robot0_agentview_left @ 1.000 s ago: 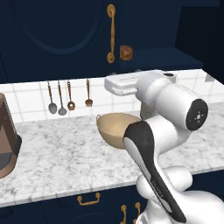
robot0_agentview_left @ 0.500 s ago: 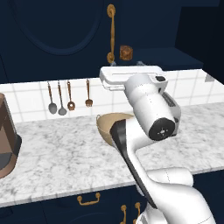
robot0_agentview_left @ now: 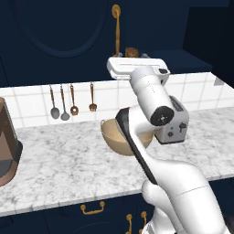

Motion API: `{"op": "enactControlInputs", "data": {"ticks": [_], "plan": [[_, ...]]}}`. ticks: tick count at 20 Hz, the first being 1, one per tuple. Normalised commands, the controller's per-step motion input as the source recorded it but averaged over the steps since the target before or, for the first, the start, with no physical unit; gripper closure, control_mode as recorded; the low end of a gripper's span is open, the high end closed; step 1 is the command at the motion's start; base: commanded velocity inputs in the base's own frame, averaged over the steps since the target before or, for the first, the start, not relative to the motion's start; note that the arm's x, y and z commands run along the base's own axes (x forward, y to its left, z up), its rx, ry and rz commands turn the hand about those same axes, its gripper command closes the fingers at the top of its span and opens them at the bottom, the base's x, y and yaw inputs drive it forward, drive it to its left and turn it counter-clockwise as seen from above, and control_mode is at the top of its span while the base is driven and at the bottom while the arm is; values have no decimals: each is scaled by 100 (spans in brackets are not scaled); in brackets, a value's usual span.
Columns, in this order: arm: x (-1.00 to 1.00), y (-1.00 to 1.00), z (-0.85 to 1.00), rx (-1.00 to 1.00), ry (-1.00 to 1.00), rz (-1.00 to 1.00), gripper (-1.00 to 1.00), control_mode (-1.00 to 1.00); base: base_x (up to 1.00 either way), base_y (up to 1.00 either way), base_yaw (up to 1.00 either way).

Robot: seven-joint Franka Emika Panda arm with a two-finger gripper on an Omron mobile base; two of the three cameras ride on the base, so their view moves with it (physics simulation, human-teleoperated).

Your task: Open the cabinet, pick up the bread from the cabinet and place it in the basket. Then move the basket to the dining counter.

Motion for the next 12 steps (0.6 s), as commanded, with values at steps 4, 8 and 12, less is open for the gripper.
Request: {"op": "enactControlInputs", "data": {"ticks": [4,8,12], "plan": [[63,8,2,0,0,0,-100,-100,0,0,0],[47,28,0,-1,0,-4,-100,-100,0,0,0],[41,35,8,-2,0,-9,-100,-100,0,0,0]]}}
